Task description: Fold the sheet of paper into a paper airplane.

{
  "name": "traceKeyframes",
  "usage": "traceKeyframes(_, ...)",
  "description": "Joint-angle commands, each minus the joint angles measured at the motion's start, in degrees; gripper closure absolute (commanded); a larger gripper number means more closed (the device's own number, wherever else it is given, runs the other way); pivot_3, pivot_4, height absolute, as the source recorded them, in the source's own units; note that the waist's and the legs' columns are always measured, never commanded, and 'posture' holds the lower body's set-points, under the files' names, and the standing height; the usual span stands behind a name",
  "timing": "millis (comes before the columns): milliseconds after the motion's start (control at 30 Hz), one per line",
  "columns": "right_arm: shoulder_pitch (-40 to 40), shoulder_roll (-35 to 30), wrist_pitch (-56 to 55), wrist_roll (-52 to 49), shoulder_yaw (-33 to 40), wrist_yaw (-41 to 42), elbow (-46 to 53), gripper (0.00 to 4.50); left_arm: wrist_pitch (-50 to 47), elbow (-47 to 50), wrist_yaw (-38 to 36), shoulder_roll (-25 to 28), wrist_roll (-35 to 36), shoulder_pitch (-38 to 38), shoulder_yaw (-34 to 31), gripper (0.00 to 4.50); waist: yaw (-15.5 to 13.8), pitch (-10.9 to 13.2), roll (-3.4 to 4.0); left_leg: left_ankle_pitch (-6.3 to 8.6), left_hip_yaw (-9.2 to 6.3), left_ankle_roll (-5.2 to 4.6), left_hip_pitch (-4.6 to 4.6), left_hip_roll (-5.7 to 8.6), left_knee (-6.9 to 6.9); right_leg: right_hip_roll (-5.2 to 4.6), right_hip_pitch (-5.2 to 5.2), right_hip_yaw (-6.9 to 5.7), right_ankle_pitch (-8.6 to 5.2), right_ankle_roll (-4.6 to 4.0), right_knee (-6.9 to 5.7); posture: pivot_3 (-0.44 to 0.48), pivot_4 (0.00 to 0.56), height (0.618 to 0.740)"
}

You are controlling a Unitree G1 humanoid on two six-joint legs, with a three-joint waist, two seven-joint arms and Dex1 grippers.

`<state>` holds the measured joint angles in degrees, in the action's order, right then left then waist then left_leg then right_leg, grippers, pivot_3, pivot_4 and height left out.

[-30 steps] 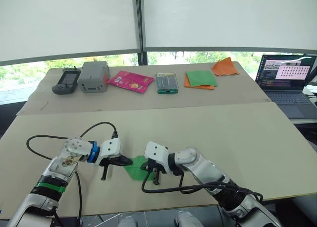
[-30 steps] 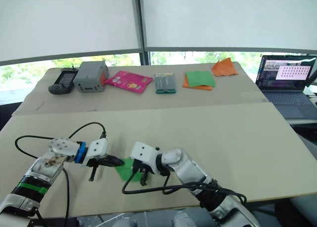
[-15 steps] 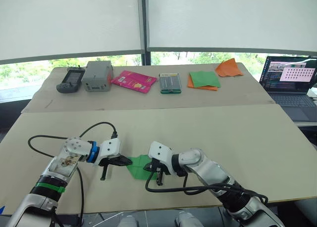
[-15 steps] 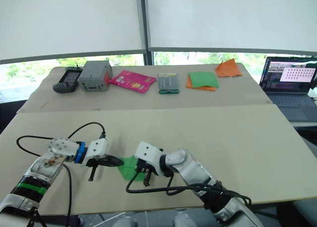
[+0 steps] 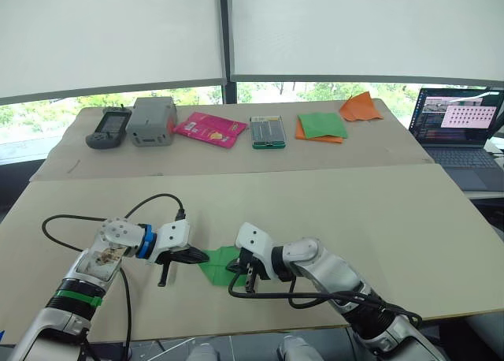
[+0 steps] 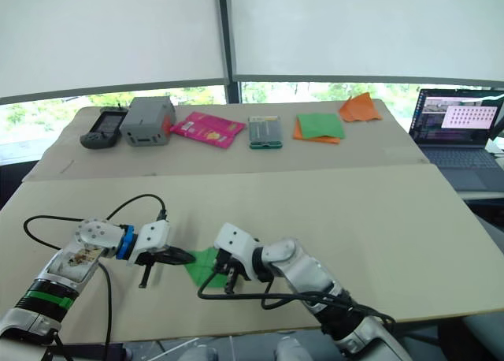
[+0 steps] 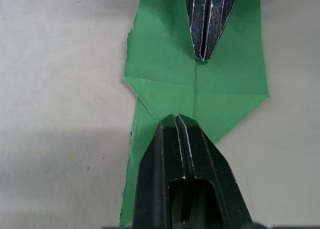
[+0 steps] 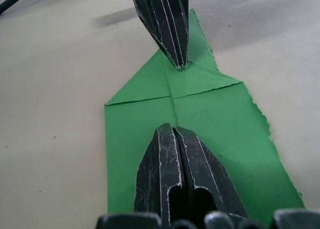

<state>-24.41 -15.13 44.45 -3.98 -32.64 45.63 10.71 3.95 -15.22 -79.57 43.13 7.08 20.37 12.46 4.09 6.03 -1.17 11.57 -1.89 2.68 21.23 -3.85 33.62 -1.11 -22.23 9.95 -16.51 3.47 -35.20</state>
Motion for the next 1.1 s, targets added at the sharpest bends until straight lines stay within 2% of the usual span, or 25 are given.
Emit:
traceKeyframes(33,-0.06,1.23,1.01,-1.30,0.60,-1.00,0.79,4.49,0.26,-1.13,-0.07,0.48,-1.42,-0.42,0.84,4.50,0.00,0.02,0.00,0.00,0.00,0.00,0.00,0.00,0.00,0.00,0.00,0.00,0.00,0.00,0.00,0.000,0.150,0.740)
traceKeyframes(433,-0.17,0.81,-2.13,0.32,-0.29,-3.56,-1.37,4.49,0.69,-1.37,0.00,0.53,-1.43,-0.51,0.81,4.50,0.02,0.12,-0.03,0.00,0.00,0.00,0.03,0.00,0.00,0.00,-0.02,0.00,0.00,0.00,0.01,0.000,0.150,0.740)
traceKeyframes(800,-0.04,2.54,-4.23,-5.75,3.23,-1.48,4.87,4.49,0.91,-1.45,0.11,0.56,-1.37,-0.59,0.64,4.50,0.00,0.16,-0.02,0.00,0.00,0.00,0.04,0.00,-0.04,0.00,-0.03,0.00,0.00,0.00,0.02,0.000,0.150,0.740)
traceKeyframes(1100,0.65,0.67,-5.84,-1.98,-0.15,-2.43,-0.48,4.49,0.74,-1.22,0.16,0.66,-1.32,-0.57,0.56,4.50,0.00,0.19,-0.04,0.00,0.00,0.00,0.04,0.00,-0.04,0.00,-0.03,0.00,0.00,0.00,0.05,0.000,0.150,0.740)
